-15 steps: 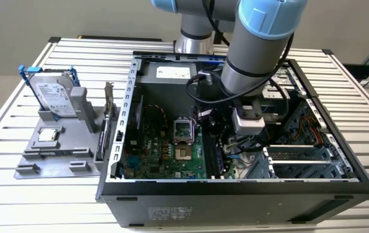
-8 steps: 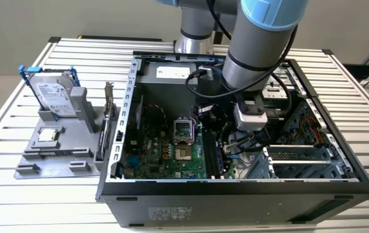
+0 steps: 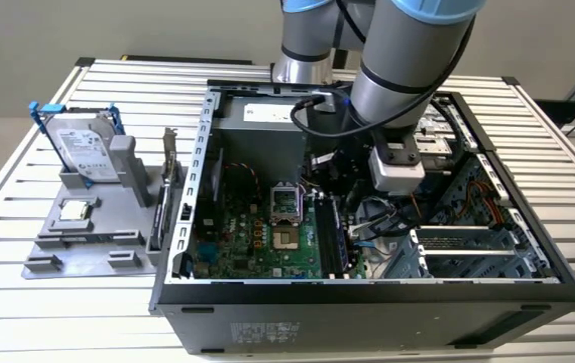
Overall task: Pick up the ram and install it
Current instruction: 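Press down the ram until it locks into place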
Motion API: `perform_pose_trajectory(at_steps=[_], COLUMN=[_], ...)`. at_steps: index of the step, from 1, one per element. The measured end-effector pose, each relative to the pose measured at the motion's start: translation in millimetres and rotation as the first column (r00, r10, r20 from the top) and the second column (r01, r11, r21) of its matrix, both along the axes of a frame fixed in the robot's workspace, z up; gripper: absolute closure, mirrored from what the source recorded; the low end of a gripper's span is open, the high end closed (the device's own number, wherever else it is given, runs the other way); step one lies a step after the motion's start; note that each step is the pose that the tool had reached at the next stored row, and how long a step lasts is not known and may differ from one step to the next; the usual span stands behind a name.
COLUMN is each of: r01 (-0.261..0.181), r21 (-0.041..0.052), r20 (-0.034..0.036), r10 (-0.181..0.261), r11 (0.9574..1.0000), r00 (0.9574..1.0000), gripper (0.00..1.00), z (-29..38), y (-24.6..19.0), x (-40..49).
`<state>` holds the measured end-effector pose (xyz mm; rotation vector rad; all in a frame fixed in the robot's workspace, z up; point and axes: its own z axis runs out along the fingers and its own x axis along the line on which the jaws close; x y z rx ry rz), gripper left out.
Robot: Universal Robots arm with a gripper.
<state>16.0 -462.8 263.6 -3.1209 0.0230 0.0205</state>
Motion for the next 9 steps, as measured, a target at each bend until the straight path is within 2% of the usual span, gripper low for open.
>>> perform_pose_trajectory(at_steps=[4, 7, 8, 9], r01=[0.000, 0.000, 0.000, 0.000], r21=[0.0071, 0.0084, 0.0085, 0.0084], r20=[0.0000, 0.0000, 0.0001, 0.0001], r10=[0.000, 0.000, 0.000, 0.000], r11=[1.0000, 1.0000, 1.0000, 1.0000], r00=[1.0000, 1.0000, 1.0000, 1.0000], gripper=[0.00, 0.00, 1.00, 1.00], z=[7.2, 8.2, 8.2, 8.3], y=[-0.2, -0.3, -0.3, -0.3], x=[-0.1, -0.1, -0.1, -0.1])
